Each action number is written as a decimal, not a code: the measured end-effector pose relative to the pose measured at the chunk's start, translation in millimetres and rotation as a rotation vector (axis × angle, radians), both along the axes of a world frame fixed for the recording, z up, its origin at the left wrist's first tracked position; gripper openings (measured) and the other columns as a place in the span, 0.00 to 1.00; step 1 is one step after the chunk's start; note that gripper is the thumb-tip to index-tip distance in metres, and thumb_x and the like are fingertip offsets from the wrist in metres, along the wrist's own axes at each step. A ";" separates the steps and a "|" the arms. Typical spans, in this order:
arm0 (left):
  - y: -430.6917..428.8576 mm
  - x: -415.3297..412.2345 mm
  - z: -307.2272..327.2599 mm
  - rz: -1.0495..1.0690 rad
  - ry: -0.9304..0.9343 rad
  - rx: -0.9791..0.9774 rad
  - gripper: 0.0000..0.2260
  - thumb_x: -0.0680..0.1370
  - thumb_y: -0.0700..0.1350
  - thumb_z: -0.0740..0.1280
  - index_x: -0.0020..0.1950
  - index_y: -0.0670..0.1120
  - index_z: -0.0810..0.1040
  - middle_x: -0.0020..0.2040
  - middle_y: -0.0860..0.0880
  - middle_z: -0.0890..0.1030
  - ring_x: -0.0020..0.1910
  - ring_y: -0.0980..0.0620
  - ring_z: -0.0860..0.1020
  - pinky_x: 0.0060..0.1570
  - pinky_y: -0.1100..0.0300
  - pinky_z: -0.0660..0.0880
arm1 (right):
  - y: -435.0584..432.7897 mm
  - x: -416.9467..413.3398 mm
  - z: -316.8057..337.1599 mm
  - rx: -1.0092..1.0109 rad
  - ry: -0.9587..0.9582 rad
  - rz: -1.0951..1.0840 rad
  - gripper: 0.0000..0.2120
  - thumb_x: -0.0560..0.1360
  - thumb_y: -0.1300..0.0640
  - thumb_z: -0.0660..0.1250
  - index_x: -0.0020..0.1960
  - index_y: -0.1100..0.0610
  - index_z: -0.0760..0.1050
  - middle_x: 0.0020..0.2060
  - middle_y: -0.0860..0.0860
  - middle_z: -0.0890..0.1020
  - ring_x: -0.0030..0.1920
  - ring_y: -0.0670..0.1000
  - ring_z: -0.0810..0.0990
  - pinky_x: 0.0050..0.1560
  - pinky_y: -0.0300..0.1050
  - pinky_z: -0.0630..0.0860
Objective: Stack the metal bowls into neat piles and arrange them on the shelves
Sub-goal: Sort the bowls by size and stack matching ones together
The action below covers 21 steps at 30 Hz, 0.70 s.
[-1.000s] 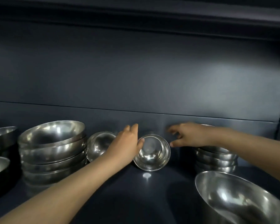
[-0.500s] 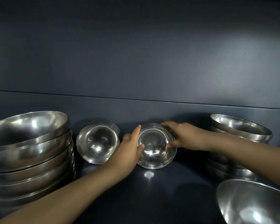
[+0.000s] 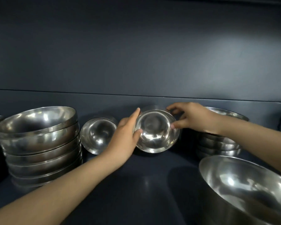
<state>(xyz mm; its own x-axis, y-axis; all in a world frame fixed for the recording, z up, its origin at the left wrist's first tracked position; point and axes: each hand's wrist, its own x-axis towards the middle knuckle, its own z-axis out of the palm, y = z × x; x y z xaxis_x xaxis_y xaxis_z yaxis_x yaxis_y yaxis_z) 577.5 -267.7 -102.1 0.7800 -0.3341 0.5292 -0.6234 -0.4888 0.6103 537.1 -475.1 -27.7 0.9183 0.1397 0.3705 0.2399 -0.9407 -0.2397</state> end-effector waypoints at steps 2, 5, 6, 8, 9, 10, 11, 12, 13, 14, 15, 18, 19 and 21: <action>4.6 -13.7 12.1 -0.016 -0.053 -0.047 0.28 0.80 0.43 0.61 0.76 0.56 0.53 0.71 0.51 0.65 0.63 0.61 0.64 0.52 0.78 0.55 | 3.2 -17.0 12.7 0.056 -0.043 -0.008 0.25 0.69 0.56 0.75 0.64 0.54 0.74 0.52 0.48 0.79 0.40 0.38 0.75 0.47 0.30 0.67; 10.2 -36.4 29.2 -0.029 -0.118 -0.125 0.28 0.79 0.42 0.63 0.75 0.56 0.55 0.72 0.53 0.65 0.69 0.57 0.66 0.64 0.70 0.59 | 7.2 -46.9 32.5 0.127 -0.133 -0.045 0.22 0.68 0.56 0.76 0.61 0.55 0.76 0.51 0.49 0.81 0.41 0.40 0.77 0.54 0.35 0.72; 11.5 -44.3 34.7 -0.035 -0.131 -0.151 0.29 0.78 0.42 0.64 0.75 0.56 0.56 0.72 0.53 0.65 0.69 0.54 0.67 0.68 0.63 0.62 | 8.5 -58.1 38.4 0.156 -0.168 -0.051 0.21 0.68 0.56 0.76 0.59 0.56 0.76 0.49 0.49 0.81 0.41 0.38 0.77 0.53 0.35 0.73; 14.6 -61.6 45.8 -0.058 -0.158 -0.207 0.29 0.78 0.42 0.65 0.75 0.56 0.57 0.72 0.53 0.67 0.66 0.54 0.71 0.68 0.60 0.65 | 12.1 -80.5 47.9 0.224 -0.243 -0.066 0.17 0.68 0.55 0.75 0.56 0.56 0.78 0.47 0.49 0.82 0.42 0.42 0.79 0.48 0.32 0.74; 16.8 -71.6 51.1 -0.071 -0.172 -0.235 0.29 0.78 0.42 0.65 0.75 0.56 0.58 0.70 0.55 0.69 0.63 0.56 0.73 0.65 0.67 0.66 | 14.5 -92.8 50.9 0.258 -0.287 -0.082 0.16 0.69 0.55 0.75 0.55 0.56 0.78 0.46 0.49 0.82 0.43 0.44 0.80 0.46 0.31 0.74; 18.9 -82.0 56.2 -0.086 -0.187 -0.262 0.29 0.77 0.41 0.66 0.74 0.56 0.59 0.66 0.57 0.70 0.58 0.58 0.75 0.58 0.75 0.66 | 17.0 -105.3 52.7 0.290 -0.329 -0.102 0.14 0.69 0.55 0.74 0.54 0.56 0.79 0.45 0.49 0.82 0.44 0.46 0.80 0.45 0.30 0.73; 21.2 -92.2 60.9 -0.106 -0.198 -0.287 0.28 0.77 0.41 0.66 0.74 0.56 0.59 0.63 0.59 0.71 0.54 0.60 0.75 0.52 0.81 0.66 | 19.8 -118.2 53.9 0.325 -0.365 -0.112 0.14 0.70 0.54 0.74 0.54 0.57 0.79 0.45 0.49 0.82 0.44 0.47 0.80 0.46 0.31 0.74; 23.3 -101.9 64.9 -0.132 -0.204 -0.312 0.28 0.77 0.41 0.66 0.74 0.56 0.60 0.60 0.60 0.71 0.52 0.61 0.75 0.48 0.83 0.65 | 22.3 -130.5 54.4 0.368 -0.390 -0.113 0.13 0.71 0.55 0.73 0.54 0.57 0.78 0.45 0.50 0.82 0.44 0.48 0.80 0.47 0.33 0.76; 25.0 -111.0 68.4 -0.158 -0.202 -0.335 0.28 0.77 0.42 0.66 0.74 0.57 0.60 0.60 0.61 0.71 0.52 0.61 0.75 0.47 0.84 0.65 | 24.8 -142.6 54.4 0.423 -0.403 -0.107 0.13 0.72 0.56 0.72 0.54 0.59 0.78 0.45 0.51 0.82 0.44 0.49 0.81 0.46 0.34 0.77; 26.4 -119.8 70.9 -0.181 -0.197 -0.356 0.27 0.77 0.42 0.66 0.73 0.57 0.60 0.59 0.61 0.71 0.52 0.61 0.76 0.46 0.84 0.66 | 27.1 -154.3 53.4 0.474 -0.409 -0.103 0.13 0.72 0.56 0.72 0.54 0.60 0.78 0.46 0.53 0.82 0.44 0.50 0.81 0.47 0.34 0.78; 27.2 -128.4 73.0 -0.197 -0.192 -0.374 0.27 0.77 0.43 0.66 0.73 0.58 0.61 0.59 0.61 0.72 0.51 0.61 0.76 0.45 0.84 0.66 | 28.2 -165.3 51.9 0.513 -0.411 -0.102 0.12 0.73 0.57 0.71 0.54 0.60 0.79 0.46 0.53 0.83 0.44 0.50 0.81 0.47 0.34 0.79; 26.0 -148.3 78.3 -0.201 -0.181 -0.409 0.22 0.77 0.43 0.66 0.69 0.58 0.66 0.54 0.60 0.74 0.46 0.65 0.76 0.41 0.84 0.66 | 26.1 -191.6 45.1 0.582 -0.370 -0.082 0.08 0.75 0.55 0.69 0.53 0.54 0.79 0.47 0.54 0.84 0.45 0.49 0.81 0.51 0.40 0.81; 24.3 -153.8 80.6 -0.197 -0.176 -0.416 0.19 0.77 0.44 0.66 0.66 0.57 0.68 0.51 0.59 0.74 0.44 0.66 0.76 0.40 0.83 0.67 | 24.4 -198.8 42.1 0.612 -0.350 -0.068 0.07 0.76 0.55 0.68 0.53 0.52 0.80 0.47 0.55 0.84 0.46 0.49 0.80 0.54 0.44 0.80; 19.1 -161.6 84.9 -0.191 -0.147 -0.417 0.14 0.77 0.45 0.66 0.61 0.56 0.71 0.48 0.58 0.77 0.43 0.64 0.77 0.41 0.80 0.69 | 20.2 -212.7 36.8 0.701 -0.320 -0.048 0.06 0.77 0.57 0.65 0.52 0.50 0.80 0.47 0.56 0.83 0.44 0.50 0.77 0.54 0.46 0.79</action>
<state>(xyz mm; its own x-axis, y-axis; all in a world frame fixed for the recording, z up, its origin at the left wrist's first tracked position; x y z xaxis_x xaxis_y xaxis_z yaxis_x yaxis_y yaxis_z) 415.8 -248.6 -17.2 0.6323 -0.2000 0.7484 -0.7724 -0.0891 0.6288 324.4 -454.9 9.1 0.7507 -0.2630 0.6060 0.3605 -0.6057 -0.7094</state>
